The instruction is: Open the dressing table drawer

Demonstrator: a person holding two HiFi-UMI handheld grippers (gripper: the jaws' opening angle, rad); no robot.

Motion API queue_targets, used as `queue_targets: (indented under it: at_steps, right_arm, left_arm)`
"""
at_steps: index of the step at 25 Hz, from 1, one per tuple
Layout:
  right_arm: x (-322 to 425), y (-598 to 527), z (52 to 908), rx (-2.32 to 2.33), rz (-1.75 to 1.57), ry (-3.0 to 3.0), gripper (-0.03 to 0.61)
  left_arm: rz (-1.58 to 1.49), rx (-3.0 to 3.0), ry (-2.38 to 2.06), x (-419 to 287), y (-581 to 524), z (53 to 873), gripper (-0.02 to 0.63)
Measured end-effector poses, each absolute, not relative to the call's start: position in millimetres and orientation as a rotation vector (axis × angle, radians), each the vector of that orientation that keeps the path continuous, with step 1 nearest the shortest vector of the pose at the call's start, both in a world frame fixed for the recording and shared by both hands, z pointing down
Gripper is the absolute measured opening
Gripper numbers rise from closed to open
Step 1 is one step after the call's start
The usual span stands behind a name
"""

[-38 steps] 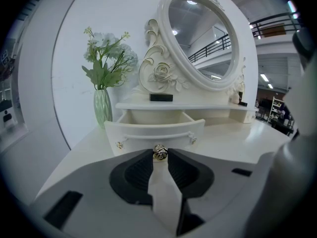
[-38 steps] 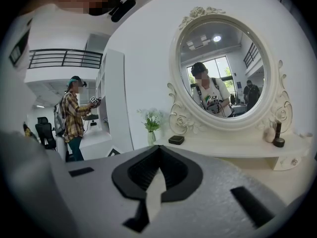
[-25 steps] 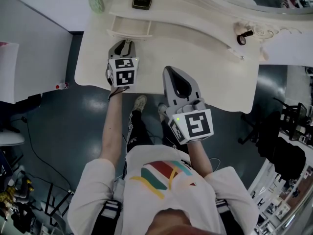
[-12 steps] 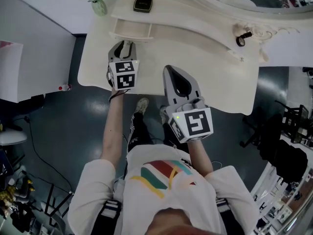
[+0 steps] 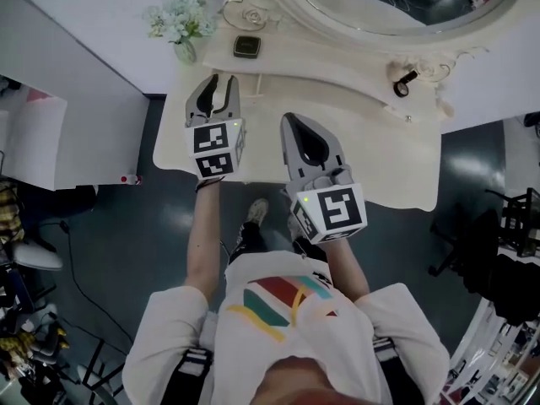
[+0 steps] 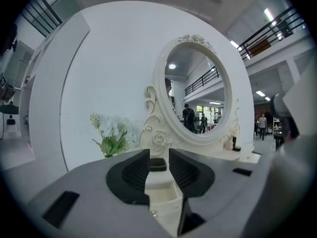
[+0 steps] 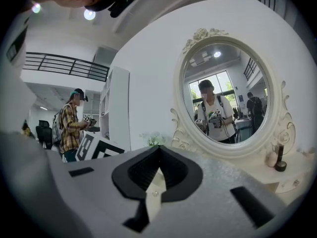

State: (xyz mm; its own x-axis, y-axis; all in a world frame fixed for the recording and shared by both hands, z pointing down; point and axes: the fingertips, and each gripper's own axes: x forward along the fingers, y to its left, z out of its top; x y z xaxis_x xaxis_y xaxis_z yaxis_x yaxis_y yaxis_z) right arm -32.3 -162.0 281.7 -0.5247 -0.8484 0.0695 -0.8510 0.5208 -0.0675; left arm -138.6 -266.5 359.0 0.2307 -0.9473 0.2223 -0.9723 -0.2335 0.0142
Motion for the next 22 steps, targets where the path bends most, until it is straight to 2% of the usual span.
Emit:
queue_targets:
  at_steps: [11, 14, 17, 22]
  right_arm:
    - [-2.7, -147.7, 219.3, 1.601, -0.012, -2.820, 0.000]
    - [6.0, -141.5, 211.5, 1.621, -0.031, -2.833, 0.000]
    - [14.7, -135.0, 207.0, 1.637, -0.045, -2.841, 0.000]
    - [27.4, -124.8, 205.8, 1.649, -0.057, -2.836, 0.000]
  left_arm:
    - [-0.102, 2.534, -1.872, -90.4, -196.1, 223.3, 0.101]
    - [-0.139, 2.577, -1.875, -78.7, -174.2, 206.8, 0.095]
    - [-0.175, 2.605, -1.887, -69.0, -154.6, 194.4, 0.048]
    - [-0.178, 2.589, -1.875, -57.0, -129.5, 190.0, 0.038]
